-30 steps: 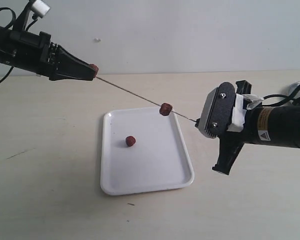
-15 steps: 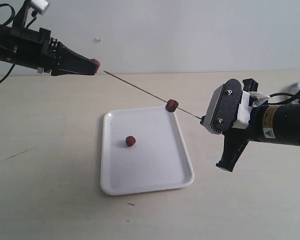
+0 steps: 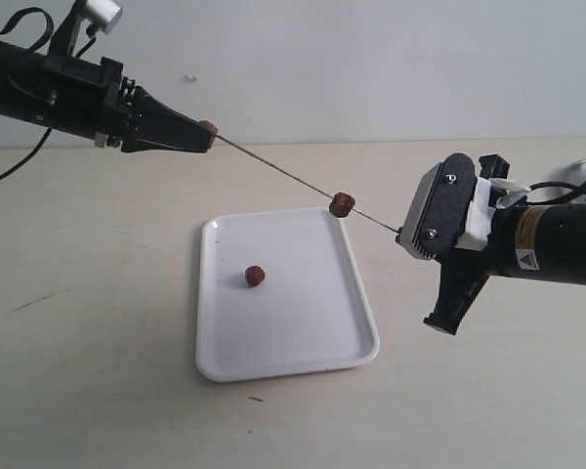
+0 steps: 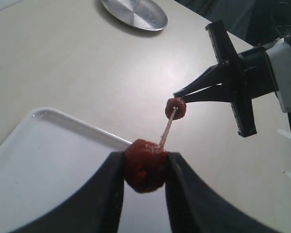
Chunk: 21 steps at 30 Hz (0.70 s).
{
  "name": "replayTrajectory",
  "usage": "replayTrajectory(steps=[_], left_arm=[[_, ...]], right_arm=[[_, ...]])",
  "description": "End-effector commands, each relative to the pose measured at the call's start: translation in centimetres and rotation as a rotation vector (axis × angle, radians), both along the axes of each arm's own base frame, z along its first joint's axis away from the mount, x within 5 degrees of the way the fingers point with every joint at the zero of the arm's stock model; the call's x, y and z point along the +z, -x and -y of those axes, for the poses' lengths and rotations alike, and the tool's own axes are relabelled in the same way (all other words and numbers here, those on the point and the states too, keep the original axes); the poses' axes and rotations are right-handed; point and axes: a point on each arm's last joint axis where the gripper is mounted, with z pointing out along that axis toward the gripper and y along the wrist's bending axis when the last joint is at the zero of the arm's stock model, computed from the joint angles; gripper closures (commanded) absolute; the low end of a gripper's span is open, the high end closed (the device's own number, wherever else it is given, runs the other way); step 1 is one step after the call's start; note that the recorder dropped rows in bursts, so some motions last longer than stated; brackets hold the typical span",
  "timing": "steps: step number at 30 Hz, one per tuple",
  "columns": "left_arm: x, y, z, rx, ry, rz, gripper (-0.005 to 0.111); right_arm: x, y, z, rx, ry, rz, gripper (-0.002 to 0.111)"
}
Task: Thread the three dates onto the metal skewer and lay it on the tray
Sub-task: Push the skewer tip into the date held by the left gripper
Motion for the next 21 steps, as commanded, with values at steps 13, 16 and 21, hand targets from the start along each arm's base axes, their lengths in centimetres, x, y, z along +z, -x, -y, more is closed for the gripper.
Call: replayTrajectory(steps=[13,16,21], left_arm=[[1.0,-0.4,-1.5,0.049,0.041,0.018,0.077],[1.1,-0.5,-1.8,0.059,0.047,0.018,0.077],[1.4,-0.6,-1.6,0.072,0.082,0.014,0.077]], right_arm=[[0.0,-0.1,0.2,-0.039,-0.023,-0.008,0.108],[0.0,-0.1,0.2,-0.041,-0.020,-0.011,0.108],[0.0,-0.1,0.2,-0.041,-0.020,-0.011,0.108]])
